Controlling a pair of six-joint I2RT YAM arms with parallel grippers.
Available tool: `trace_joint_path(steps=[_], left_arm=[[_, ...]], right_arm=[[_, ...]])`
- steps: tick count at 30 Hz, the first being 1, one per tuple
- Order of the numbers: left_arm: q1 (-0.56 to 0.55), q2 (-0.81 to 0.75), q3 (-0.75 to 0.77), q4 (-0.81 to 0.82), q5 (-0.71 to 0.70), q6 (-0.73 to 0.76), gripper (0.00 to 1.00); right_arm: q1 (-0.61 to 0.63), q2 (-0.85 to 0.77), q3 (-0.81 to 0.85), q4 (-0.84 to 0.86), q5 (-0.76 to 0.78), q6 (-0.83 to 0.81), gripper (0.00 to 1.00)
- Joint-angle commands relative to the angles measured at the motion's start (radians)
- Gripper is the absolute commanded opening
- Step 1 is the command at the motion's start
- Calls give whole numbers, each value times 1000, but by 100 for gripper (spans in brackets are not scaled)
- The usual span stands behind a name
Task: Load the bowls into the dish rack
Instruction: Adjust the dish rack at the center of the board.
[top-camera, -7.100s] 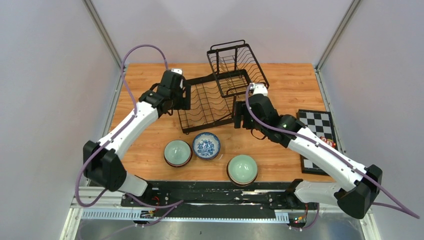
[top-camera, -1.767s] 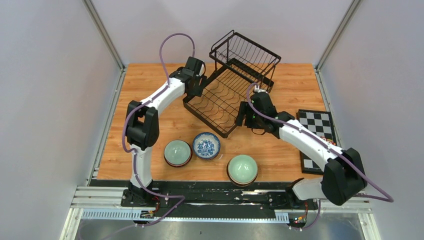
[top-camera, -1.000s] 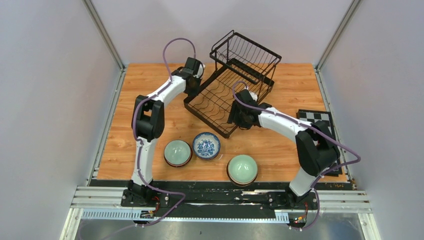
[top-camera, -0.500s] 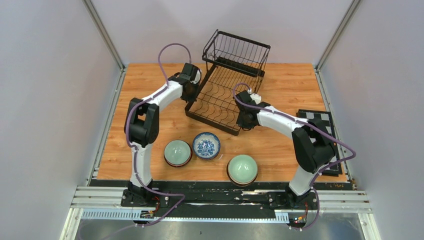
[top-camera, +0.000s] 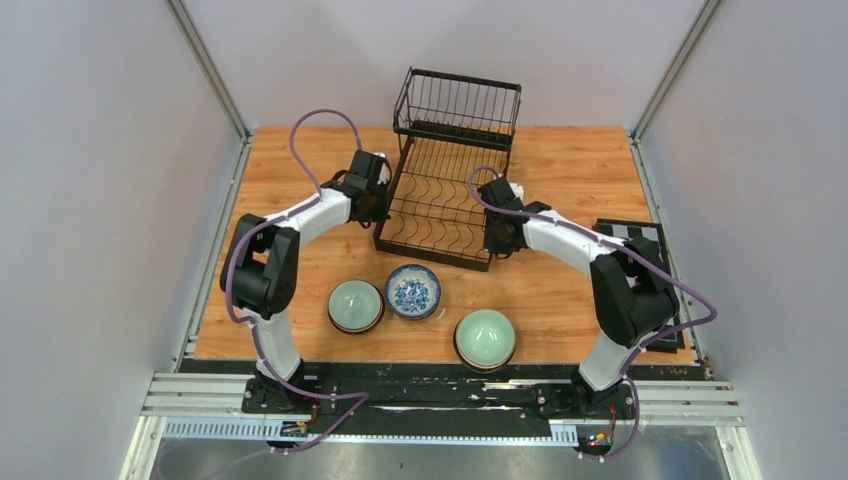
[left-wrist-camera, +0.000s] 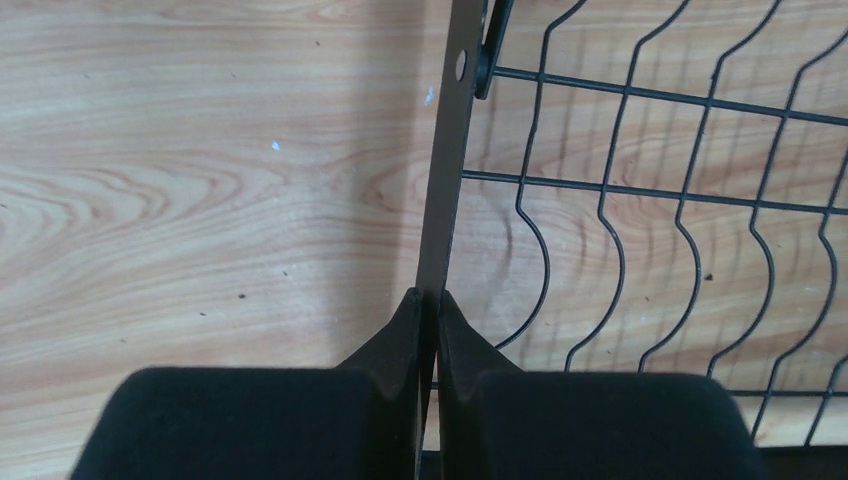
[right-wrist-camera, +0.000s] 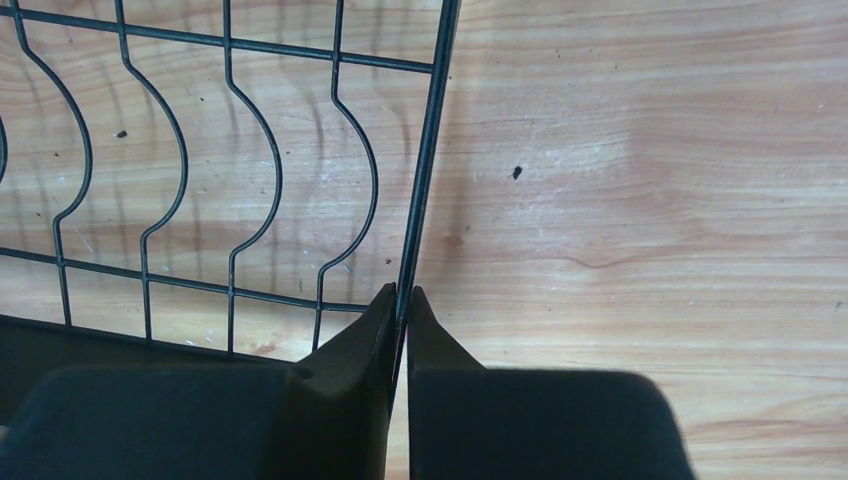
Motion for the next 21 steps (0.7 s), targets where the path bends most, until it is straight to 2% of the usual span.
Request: trace_joint_path(steps=[1,11,20,21], left_arm=[[0,-52,-103,45,44,-117,0],[-30,-162,-251,95,17,-165,0],[-59,-159,-247,86,8,-160,0],[-59,-163,-248,84,-5,-157,3]], right_arm=[[-39,-44,1,16,-86,-159,3],[-76,-33,3,1,-71,-246,3],[-89,-49,5,-1,-70,-263,3],[-89,-59,5,-1,-74,-263,5]])
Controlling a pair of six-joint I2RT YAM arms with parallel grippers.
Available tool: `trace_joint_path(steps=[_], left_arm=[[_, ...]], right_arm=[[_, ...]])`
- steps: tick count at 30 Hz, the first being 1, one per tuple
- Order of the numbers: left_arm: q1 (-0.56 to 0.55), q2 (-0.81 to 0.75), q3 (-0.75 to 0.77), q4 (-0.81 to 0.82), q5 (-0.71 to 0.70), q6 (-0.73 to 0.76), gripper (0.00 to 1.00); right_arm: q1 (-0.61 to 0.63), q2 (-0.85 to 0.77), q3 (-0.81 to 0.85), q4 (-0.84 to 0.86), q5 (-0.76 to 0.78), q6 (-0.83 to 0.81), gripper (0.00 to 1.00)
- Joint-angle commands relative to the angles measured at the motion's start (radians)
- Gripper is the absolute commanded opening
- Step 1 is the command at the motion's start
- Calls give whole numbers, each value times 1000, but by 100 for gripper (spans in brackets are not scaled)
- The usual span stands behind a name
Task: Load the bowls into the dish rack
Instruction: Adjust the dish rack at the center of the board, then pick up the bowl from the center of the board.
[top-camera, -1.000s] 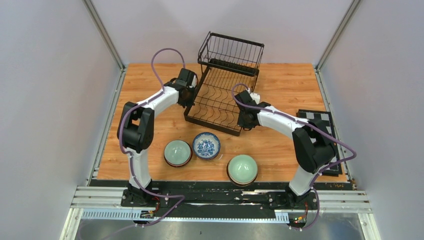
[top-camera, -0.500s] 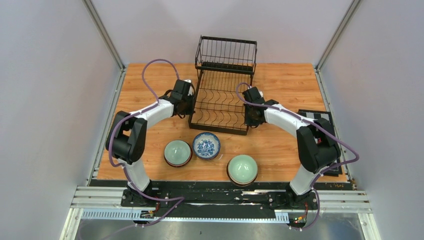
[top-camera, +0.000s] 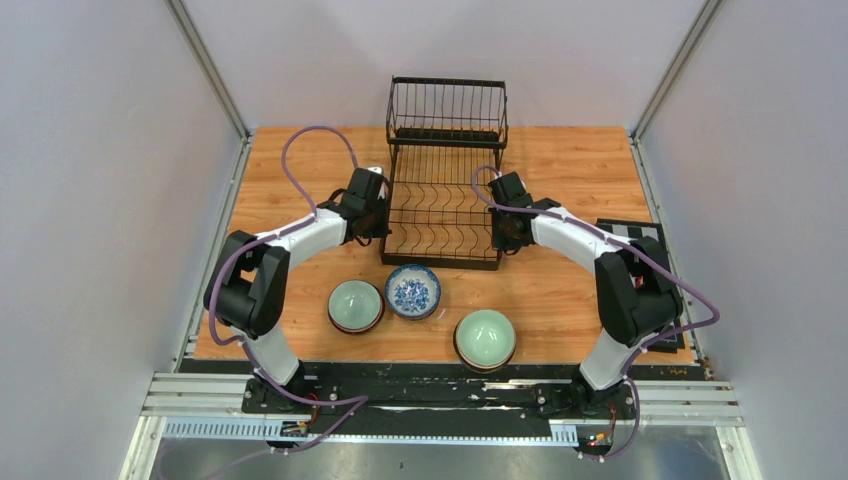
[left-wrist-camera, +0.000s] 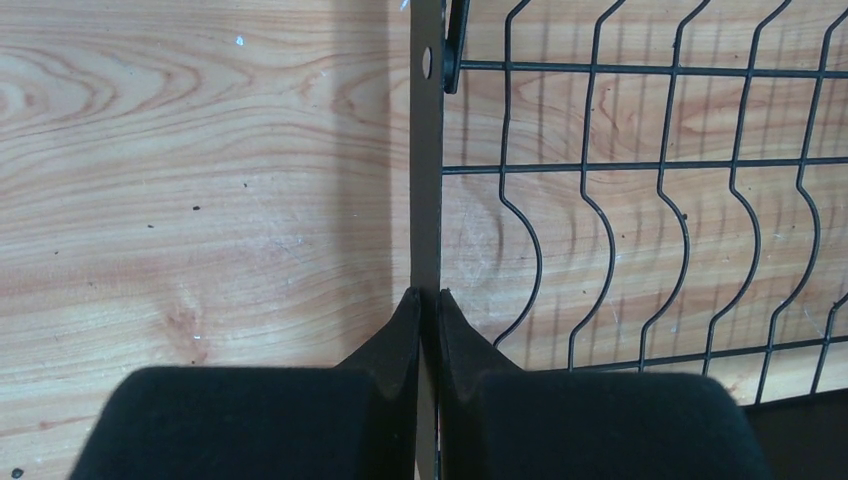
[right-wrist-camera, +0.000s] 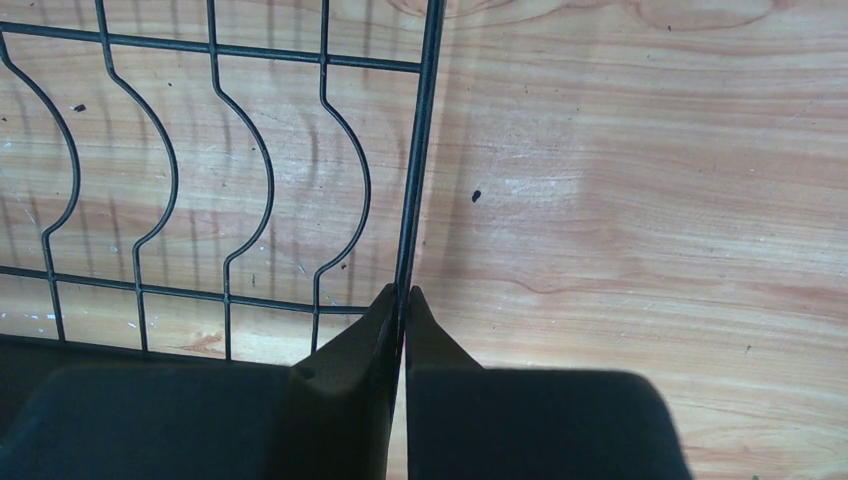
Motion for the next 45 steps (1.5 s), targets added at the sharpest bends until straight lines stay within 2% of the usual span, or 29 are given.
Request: trace_joint_path(steps=[1,3,6,9,12,16,22,32,39,45], left_arm=[[-7,-8,-15,-45,-17,-38,6],[-7,-16,-12,-51,-30,-33,12],[-7,-30,-3,-66,-49,-30,33],[-6,-49,16,-103,-96,-24,47],[-7,-84,25,-125,-119,-21,54],[-7,-142,27,-159,-134,-15,61],[-7,-248,14,-220,-122,14,66],[-25,-536,-14,-354,52,68,71],[-49,-683,-44,-448,205,133,71],[-67,-771,-101,-491,295,178,70]], right_arm=[[-13,-59,4,-4,-9,-59,7],[-13,-76,5,-11,-14,-58,12],[-14,-104,14,-33,-18,-60,27],[-13,-147,13,-57,-22,-57,39],[-11,-207,-3,-85,-28,-54,46],[-11,-322,-37,-129,-56,-47,50],[29,-481,-82,-224,-88,-38,52],[168,-670,-188,-402,-146,27,49],[293,-692,-195,-500,-105,88,48],[391,-665,-227,-520,-27,151,48]])
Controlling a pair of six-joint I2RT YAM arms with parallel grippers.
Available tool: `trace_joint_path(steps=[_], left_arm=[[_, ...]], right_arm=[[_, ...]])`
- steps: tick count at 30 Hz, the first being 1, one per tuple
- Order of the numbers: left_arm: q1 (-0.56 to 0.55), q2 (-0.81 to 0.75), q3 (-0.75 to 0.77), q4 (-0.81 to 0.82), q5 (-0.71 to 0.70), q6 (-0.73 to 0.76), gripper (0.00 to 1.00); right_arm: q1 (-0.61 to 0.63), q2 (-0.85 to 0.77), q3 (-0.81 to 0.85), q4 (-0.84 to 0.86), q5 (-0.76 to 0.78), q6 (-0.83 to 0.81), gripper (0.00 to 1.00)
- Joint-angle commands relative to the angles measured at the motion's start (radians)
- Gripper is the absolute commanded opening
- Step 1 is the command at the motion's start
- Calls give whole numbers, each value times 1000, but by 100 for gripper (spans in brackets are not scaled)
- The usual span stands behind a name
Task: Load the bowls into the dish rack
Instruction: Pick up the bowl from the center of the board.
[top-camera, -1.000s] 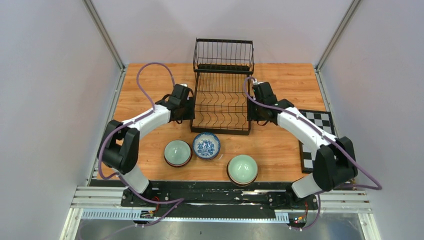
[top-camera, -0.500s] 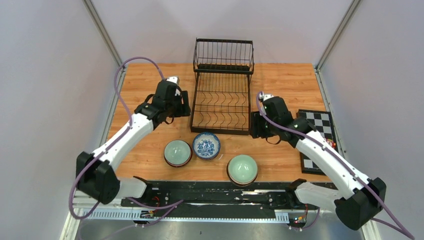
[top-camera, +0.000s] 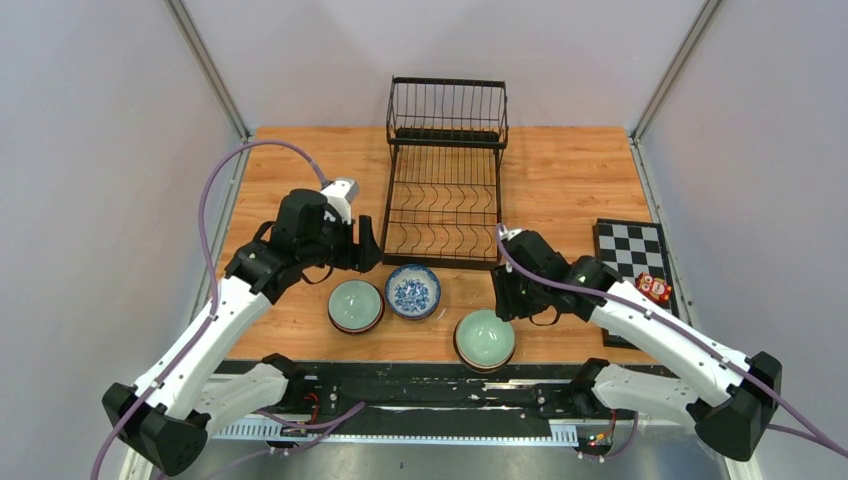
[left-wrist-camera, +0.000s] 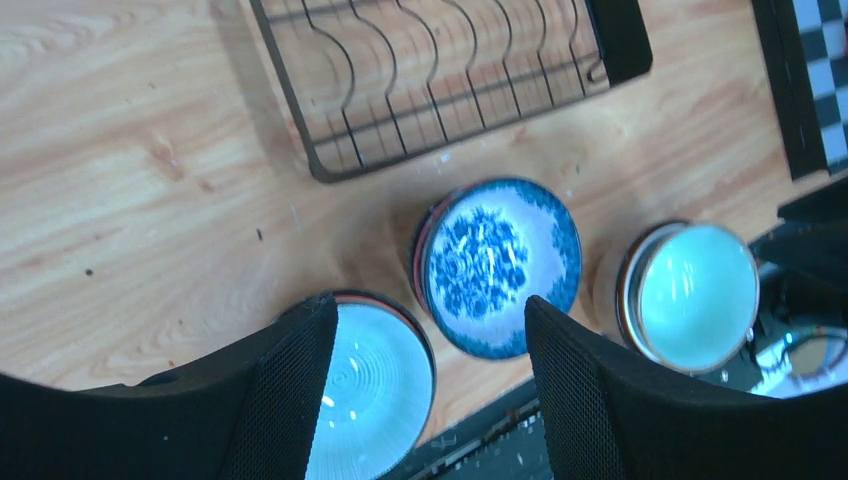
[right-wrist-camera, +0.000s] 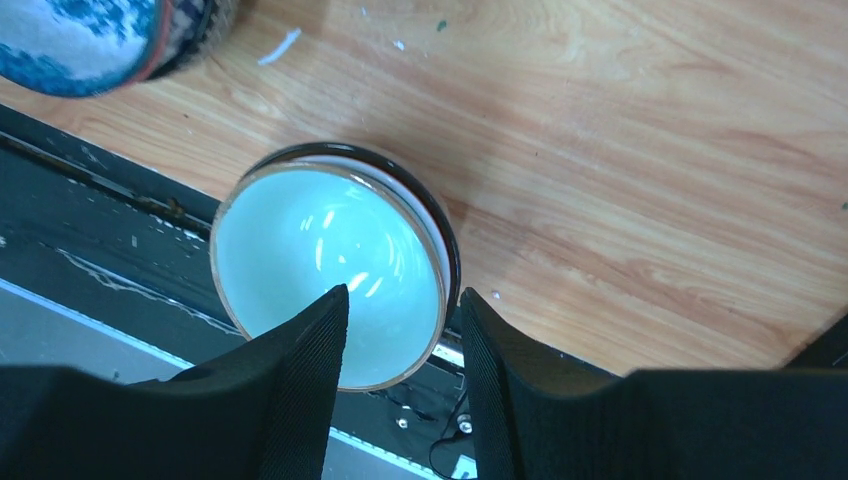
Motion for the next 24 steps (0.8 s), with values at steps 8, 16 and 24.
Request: trace_joint_path(steps=[8,16,24], left_arm=[[-10,-132,-133,23,189,81,70],[-10,-123,-183,44,165,93,70],[-10,-115,-196,38,155,97,70]], right_arm=[[90,48,-96,-58,100,107,47],[93,63,-122,-36,101,116,40],[101,92,-123,-10,98,110,28]])
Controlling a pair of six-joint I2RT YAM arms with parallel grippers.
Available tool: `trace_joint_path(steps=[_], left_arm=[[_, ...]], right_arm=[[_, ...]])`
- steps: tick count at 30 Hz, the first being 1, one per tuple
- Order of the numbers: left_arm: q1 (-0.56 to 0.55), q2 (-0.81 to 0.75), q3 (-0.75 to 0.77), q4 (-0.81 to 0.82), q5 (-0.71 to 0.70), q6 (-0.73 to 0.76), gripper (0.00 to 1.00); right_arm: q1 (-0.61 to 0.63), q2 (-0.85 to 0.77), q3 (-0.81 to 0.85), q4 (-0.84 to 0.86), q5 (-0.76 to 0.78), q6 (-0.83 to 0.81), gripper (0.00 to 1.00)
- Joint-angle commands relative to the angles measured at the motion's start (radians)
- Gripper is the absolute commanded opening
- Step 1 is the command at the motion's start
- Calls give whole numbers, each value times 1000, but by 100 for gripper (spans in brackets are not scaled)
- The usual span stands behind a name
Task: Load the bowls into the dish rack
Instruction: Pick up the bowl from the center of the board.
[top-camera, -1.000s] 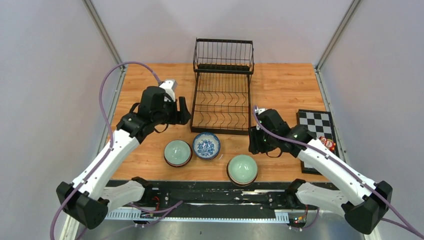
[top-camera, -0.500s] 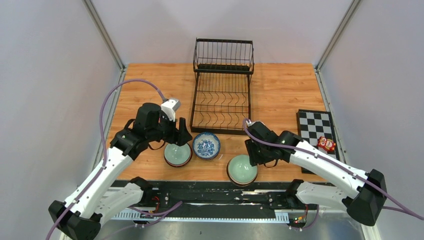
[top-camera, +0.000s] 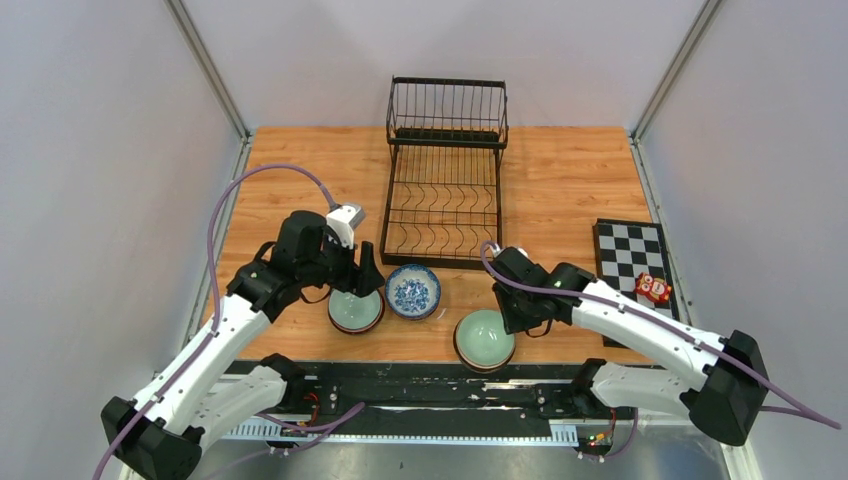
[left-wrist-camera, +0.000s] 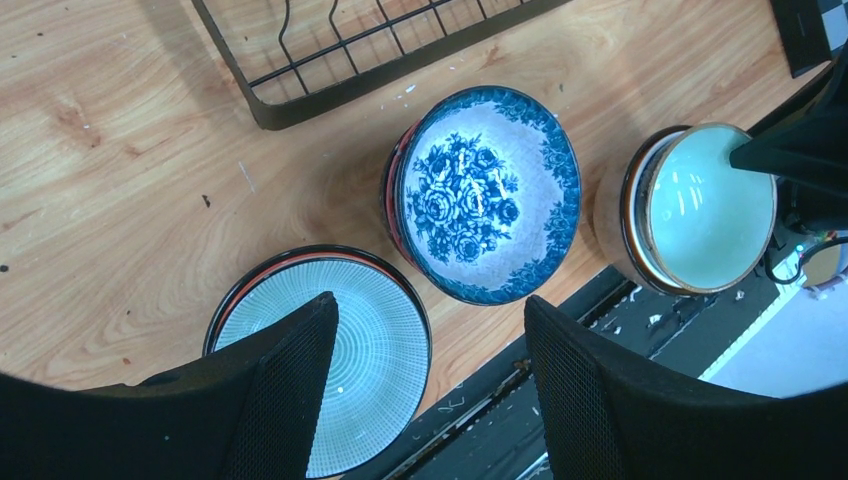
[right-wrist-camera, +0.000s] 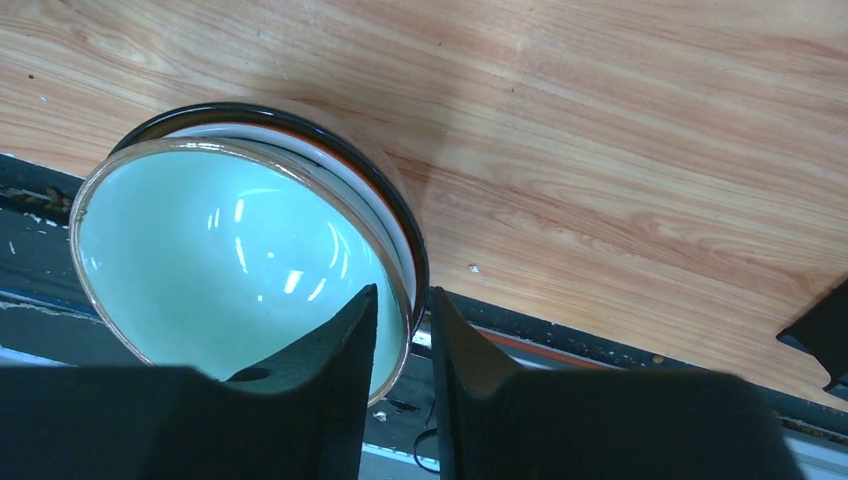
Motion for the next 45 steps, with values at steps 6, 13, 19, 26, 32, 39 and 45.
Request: trace_joint_path(steps=[6,13,19,26,32,39,45], left_arm=[[-4,3,-18,15,1,16,70],[-5,7,-16,21,25,3,70],[-46,10,20,7,21,-16,69],[-202,42,86,20,-28,-88,69],[-319,90,86,78,-67,-164,69],[-447,196,96,168,-99,-241,68],[-516,277,106,250,-116,-298,68]], right_arm=[[25,30,-19,9,21,4,10],[34,-33,-13,-2,49,10,3],[35,-95,7,-13,57,18,3],[33,-125,37,-17,58,21,3],[34,-160,53,-10,47,31,3],[34,-209,92,-10,49,44,3],[34,-218,141,-7,51,45,3]])
